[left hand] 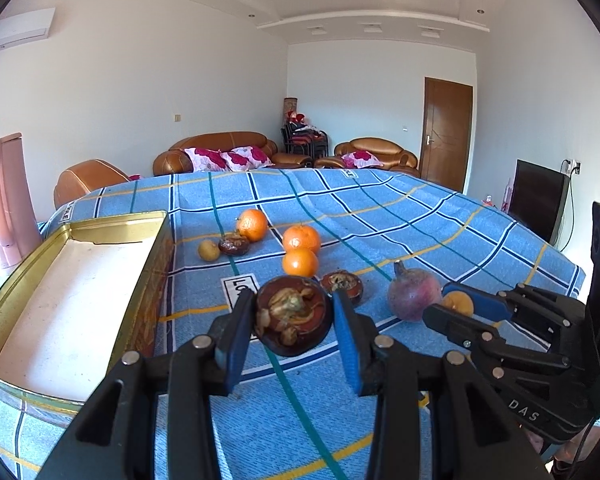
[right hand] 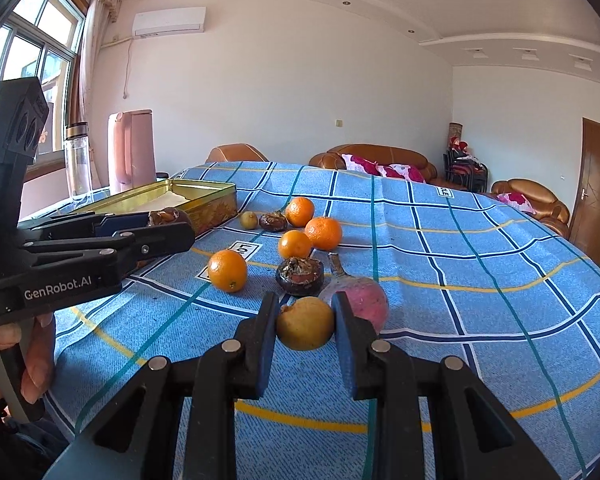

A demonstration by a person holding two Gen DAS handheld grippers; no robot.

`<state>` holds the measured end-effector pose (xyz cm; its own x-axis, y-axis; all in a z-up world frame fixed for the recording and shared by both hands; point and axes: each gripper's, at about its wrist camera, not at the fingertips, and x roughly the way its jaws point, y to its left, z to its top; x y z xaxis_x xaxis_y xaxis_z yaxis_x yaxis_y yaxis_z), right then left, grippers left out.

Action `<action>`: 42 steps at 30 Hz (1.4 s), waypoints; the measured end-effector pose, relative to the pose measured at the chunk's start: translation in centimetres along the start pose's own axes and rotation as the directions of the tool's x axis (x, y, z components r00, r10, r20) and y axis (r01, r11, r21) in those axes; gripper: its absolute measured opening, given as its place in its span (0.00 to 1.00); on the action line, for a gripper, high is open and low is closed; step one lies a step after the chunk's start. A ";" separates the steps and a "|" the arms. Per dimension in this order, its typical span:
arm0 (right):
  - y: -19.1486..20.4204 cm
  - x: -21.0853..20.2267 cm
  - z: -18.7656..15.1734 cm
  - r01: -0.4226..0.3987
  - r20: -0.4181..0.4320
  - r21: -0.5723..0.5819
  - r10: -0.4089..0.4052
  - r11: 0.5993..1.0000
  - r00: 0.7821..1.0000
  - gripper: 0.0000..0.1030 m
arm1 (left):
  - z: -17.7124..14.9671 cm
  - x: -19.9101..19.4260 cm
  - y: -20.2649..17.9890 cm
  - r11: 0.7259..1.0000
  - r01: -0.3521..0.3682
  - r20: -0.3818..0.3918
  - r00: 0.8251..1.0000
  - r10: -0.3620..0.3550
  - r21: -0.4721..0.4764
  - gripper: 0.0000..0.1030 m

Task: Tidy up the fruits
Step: 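Carry the pear and mangosteen with both tools over the tin tray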

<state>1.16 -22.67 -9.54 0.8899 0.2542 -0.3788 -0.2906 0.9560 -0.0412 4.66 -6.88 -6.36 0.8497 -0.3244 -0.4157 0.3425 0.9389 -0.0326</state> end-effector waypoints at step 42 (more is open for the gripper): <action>2.0 -1.6 2.5 -0.023 0.132 -0.059 0.031 0.998 0.991 0.28 | 1.2 -3.1 0.2 0.989 -0.137 0.172 0.977 0.127 0.047 0.40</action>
<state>0.07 -20.79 -6.74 0.9192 0.3009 -0.2541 -0.3315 0.9394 -0.0868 2.56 -5.84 -3.97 0.9425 -0.2171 -0.2539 0.2411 0.9682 0.0671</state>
